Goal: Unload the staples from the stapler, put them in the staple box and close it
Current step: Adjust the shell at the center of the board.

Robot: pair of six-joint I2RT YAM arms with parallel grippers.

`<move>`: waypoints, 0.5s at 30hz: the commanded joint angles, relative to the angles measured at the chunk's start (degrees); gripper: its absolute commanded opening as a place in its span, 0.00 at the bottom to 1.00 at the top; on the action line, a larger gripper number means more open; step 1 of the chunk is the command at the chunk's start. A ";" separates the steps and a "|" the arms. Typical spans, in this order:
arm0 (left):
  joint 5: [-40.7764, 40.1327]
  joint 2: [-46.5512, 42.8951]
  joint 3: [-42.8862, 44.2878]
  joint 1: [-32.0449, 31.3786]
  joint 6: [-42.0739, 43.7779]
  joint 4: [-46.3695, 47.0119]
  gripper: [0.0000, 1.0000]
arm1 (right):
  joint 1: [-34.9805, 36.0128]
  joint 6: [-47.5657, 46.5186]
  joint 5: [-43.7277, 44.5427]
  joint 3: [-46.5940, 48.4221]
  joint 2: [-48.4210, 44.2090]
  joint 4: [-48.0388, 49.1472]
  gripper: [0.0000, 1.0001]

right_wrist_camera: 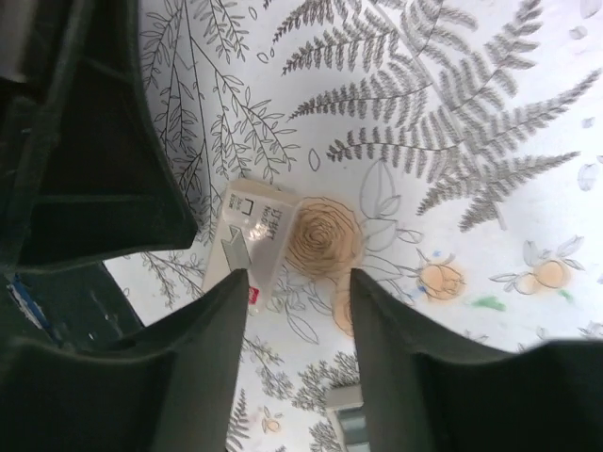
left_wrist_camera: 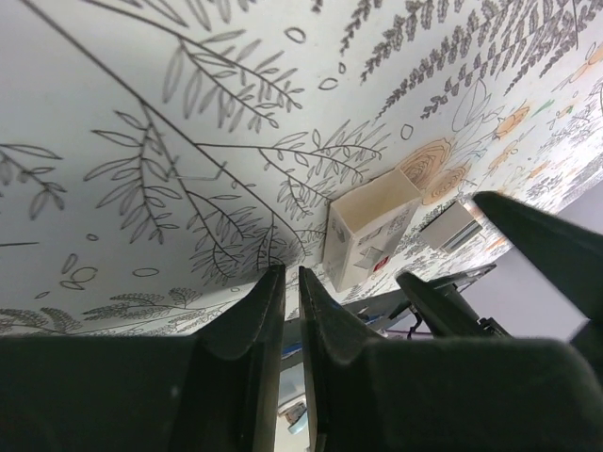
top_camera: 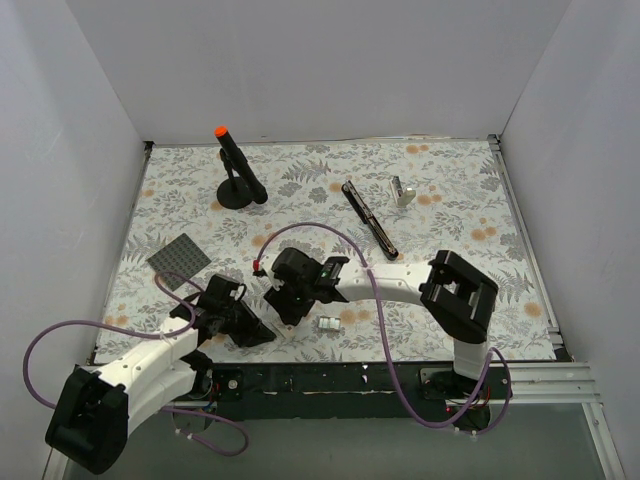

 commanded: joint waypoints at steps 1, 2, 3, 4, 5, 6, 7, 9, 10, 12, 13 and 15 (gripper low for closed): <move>-3.00 2.90 1.14 -1.99 -0.12 0.61 0.11 | -1.08 -2.88 3.98 -0.46 -9.83 1.32 0.60; -2.92 3.52 1.15 -2.95 -0.38 1.92 0.11 | -1.61 -2.88 3.11 -4.03 -11.16 2.81 0.65; -3.18 3.96 1.23 -3.39 -0.73 2.46 0.11 | -2.31 -2.79 2.58 -5.72 -12.39 5.61 0.92; -3.27 4.57 1.32 -3.83 -1.26 3.07 0.11 | -3.97 -2.88 1.44 -7.48 -14.49 6.77 0.92; -3.44 5.97 1.58 -4.79 -1.52 4.38 0.11 | -4.85 -3.06 -0.05 -8.80 -15.38 7.39 0.92; -3.88 6.60 1.67 -5.41 -1.70 4.92 0.11 | -5.65 -3.49 -0.50 -10.64 -16.00 7.31 0.93; -4.23 7.47 1.85 -6.03 -1.96 5.62 0.11 | -7.05 -4.02 -0.76 -11.36 -17.31 6.96 0.93; -5.11 9.84 2.55 -7.87 -2.58 7.03 0.11 | -8.20 -6.29 -0.42 -13.03 -18.64 5.48 0.94; -5.46 10.72 2.90 -8.40 -2.76 7.47 0.11 | -9.07 -6.92 0.11 -13.56 -20.21 5.03 0.94; -5.73 13.09 3.69 -9.98 -3.46 9.40 0.10 | -9.61 -8.67 2.04 -14.61 -21.80 4.50 0.91; -6.17 13.71 4.13 -10.60 -3.72 9.84 0.09 | -10.04 -10.77 1.78 -16.10 -23.46 4.67 0.90; -6.69 15.12 5.53 -12.62 -4.86 11.25 0.09 | -10.49 -13.33 1.70 -17.77 -25.14 6.33 0.86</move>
